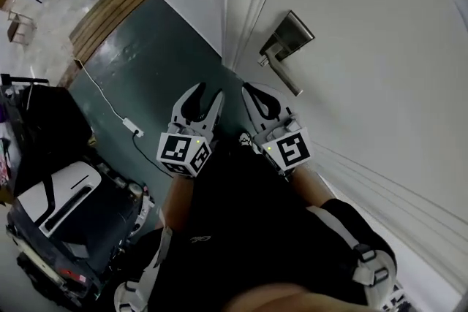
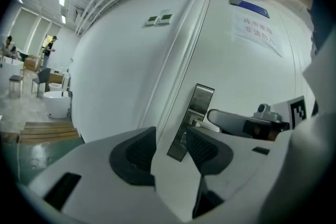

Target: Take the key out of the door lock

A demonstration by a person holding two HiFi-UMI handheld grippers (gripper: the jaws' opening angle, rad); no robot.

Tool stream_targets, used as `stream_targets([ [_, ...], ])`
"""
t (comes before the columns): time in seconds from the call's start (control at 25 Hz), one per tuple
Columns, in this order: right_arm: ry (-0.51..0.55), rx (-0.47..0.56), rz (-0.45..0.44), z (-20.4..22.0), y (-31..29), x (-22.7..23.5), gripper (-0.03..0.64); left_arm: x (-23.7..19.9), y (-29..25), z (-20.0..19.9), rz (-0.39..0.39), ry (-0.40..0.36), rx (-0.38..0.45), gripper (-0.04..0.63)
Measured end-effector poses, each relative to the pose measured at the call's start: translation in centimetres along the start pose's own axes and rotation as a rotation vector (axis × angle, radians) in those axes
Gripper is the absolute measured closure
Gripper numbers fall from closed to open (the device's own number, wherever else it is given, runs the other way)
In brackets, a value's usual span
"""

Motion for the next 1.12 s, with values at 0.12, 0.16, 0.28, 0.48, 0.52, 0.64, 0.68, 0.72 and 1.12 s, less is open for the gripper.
stream_targets([
  [0.12,-0.013,-0.024,0.080,0.1,-1.1,0.9,0.609,-0.9,-2.8,-0.1,0.111,0.013,-0.046,0.411],
  [0.16,-0.016,-0.042,0.114,0.4,-1.2,1.3,0.609,-1.0,-3.7,0.0,0.150,0.016,-0.064,0.411],
  [0.28,-0.024,-0.106,0.217,1.2,-1.1,2.1,0.609,-1.4,-5.8,0.5,0.250,0.028,-0.116,0.411],
  [0.48,-0.026,-0.102,0.322,1.2,-1.3,2.7,0.609,-1.6,-8.7,1.1,0.381,0.059,-0.173,0.411],
  [0.52,-0.029,-0.112,0.342,1.3,-1.2,2.8,0.609,-1.5,-9.2,1.3,0.403,0.070,-0.182,0.411],
  [0.64,-0.041,-0.137,0.396,1.3,-1.0,3.0,0.609,-1.0,-10.5,2.3,0.460,0.118,-0.219,0.411],
  [0.68,-0.048,-0.138,0.413,1.5,-0.8,3.0,0.609,-0.8,-11.0,2.9,0.475,0.139,-0.237,0.411],
  [0.72,-0.054,-0.136,0.430,1.7,-0.6,3.1,0.609,-0.6,-11.5,3.5,0.489,0.163,-0.258,0.411],
  [1.12,-0.077,-0.124,0.541,2.0,1.0,3.5,0.609,0.8,-14.4,6.2,0.543,0.395,-0.311,0.411],
])
Point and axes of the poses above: the fingertips, and each gripper's own axes: y backward along the fingers, x to its right, z out of its underside, the point moved 5 cm from there along y, backward along the fingers, and after that the axes turned 4 degrees about -z, right-handed, at the moved point
